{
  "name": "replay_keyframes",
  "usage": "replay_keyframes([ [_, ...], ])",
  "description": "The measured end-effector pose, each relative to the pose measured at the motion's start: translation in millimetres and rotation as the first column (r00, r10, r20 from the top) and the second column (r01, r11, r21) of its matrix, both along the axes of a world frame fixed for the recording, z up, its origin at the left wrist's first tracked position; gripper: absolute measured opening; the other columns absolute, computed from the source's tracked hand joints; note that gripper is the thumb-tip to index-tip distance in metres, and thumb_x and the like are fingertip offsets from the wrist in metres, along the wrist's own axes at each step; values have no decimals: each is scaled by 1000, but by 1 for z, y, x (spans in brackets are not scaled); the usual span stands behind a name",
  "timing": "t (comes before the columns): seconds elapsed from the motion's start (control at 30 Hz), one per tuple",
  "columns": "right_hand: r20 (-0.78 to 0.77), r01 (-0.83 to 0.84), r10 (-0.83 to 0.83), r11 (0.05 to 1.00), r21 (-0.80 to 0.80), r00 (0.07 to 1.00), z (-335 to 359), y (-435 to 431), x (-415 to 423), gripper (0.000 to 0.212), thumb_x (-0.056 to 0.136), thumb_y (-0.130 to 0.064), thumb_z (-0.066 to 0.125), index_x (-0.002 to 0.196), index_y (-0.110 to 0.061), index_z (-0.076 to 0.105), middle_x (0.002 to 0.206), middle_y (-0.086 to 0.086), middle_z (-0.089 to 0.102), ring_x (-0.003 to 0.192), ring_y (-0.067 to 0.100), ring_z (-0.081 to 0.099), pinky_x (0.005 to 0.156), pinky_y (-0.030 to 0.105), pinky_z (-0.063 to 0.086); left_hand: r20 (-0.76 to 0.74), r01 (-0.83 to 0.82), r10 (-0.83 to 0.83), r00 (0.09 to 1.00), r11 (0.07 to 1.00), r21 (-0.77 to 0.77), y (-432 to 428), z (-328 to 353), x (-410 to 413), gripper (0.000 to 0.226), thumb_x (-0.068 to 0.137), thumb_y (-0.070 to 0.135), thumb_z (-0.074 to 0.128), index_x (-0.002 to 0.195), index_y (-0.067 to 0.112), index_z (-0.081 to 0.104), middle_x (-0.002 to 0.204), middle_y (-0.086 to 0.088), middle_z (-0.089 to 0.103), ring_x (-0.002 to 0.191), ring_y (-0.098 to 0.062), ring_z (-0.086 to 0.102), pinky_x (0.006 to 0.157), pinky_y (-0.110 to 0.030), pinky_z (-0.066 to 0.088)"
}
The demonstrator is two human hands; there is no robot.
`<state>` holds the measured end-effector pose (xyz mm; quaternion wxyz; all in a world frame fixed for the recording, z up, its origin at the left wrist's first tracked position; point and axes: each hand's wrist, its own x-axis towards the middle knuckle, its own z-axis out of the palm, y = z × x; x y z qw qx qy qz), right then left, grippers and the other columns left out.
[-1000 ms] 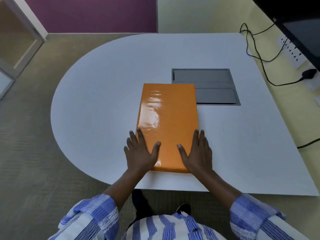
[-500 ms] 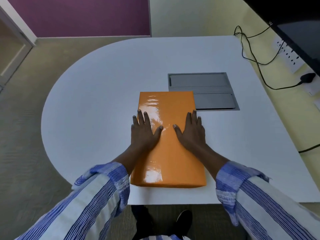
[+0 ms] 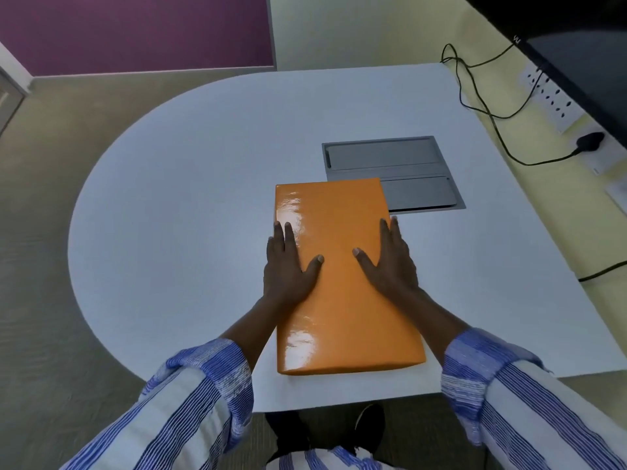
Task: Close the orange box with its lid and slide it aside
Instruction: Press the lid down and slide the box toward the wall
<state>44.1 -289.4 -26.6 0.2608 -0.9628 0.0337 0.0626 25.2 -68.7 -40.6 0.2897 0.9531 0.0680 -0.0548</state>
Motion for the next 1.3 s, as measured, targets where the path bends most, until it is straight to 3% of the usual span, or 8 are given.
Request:
replay_keyframes([
  [0.1,-119,223,-201,952,210,972,7,-8,-1,86,94,-62,50,160,-19,15,166,11,23,148,33,33,114,50,35,-22,-120,119,993,941,-316,17,3,-7,96,93,62,53,162,23,-1,172,-2,3,157,-24,7,123,-48,18],
  [0.23,-426,495,-336,795,351,840,10,-23,-9,72,92,-72,40,134,-15,56,130,13,64,115,34,61,103,52,49,-411,-416,190,892,702,-579,37,-5,-17,91,89,78,42,158,21,26,162,-11,36,144,-35,42,117,-56,35],
  [0.33,-461,528,-341,764,372,819,6,-30,-17,70,93,-73,36,120,-13,63,118,13,68,107,33,65,100,54,50,-472,-442,73,879,501,-744,48,-13,-26,64,77,87,37,116,47,69,110,9,78,97,-12,76,87,-44,60],
  [0.43,-514,567,-339,723,394,788,7,-29,-21,70,93,-73,34,122,-16,62,123,11,66,110,33,63,102,54,49,-488,-445,-53,871,336,-830,50,-18,-33,57,75,83,38,101,44,70,80,20,78,72,1,75,49,-22,59],
  [0.67,-537,577,-327,712,401,777,9,-26,-19,74,94,-73,35,132,-15,59,123,13,66,109,33,64,102,54,49,-480,-483,-190,857,35,-875,32,-15,-27,67,96,71,33,140,25,55,131,-16,69,113,-37,70,82,-48,60],
  [0.87,-468,492,-283,763,419,837,19,-54,-14,65,91,-75,36,109,-20,65,111,9,70,101,31,67,99,54,51,-509,-508,-168,844,55,-860,5,-15,-21,63,93,69,44,139,26,53,122,-14,73,106,-36,73,76,-46,61],
  [1.1,-383,449,-296,792,413,875,39,-137,-4,72,79,-85,47,115,-25,66,108,1,72,98,26,68,94,50,55,-452,-447,-186,873,70,-892,-82,-2,-6,69,91,66,49,147,26,43,133,-15,67,117,-38,68,84,-50,58],
  [1.3,-347,473,-352,795,380,869,46,-229,-2,72,73,-88,50,113,-30,63,106,-2,71,95,22,68,89,45,56,-452,-423,-189,871,179,-889,-176,2,8,72,90,67,50,148,27,40,133,-14,68,120,-38,66,92,-55,57],
])
